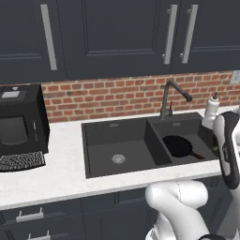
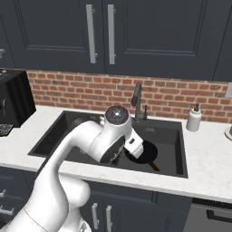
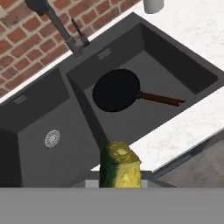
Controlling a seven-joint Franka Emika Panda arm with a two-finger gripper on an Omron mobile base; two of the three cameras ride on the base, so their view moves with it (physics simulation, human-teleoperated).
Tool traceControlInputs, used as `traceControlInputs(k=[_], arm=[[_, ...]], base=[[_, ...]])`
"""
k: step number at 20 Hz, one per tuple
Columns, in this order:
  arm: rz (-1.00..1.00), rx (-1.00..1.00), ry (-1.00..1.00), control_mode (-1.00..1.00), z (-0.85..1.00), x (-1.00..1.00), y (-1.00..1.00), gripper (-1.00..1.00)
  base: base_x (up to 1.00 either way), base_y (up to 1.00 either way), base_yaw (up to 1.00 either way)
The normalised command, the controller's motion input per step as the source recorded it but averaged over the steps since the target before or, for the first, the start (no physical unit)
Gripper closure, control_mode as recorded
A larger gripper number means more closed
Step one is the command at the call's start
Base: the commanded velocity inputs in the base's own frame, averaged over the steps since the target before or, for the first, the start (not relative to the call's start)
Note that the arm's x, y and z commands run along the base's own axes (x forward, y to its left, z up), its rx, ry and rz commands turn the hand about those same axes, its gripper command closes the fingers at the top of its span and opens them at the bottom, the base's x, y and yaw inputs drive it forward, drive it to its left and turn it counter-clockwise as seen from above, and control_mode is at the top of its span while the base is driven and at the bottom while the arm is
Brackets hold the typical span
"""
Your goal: Pick the pan and sponge and place them into the sink. Then turn on the water.
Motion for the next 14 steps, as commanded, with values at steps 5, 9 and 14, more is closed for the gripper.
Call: traceControlInputs(k=[5, 9, 14], arm=[[0.01, 0.18, 0.10, -1.00, 0.00, 0.32, -0.49, 1.00], [0.00, 0.13, 0.00, -1.00, -0.09, 0.29, -0.29, 1.00], [0.00, 0.05, 0.00, -1.00, -0.30, 0.28, -0.12, 1.00]], base=[[0.00, 0.00, 0.00], [0.00, 0.00, 0.00], [0.00, 0.00, 0.00]])
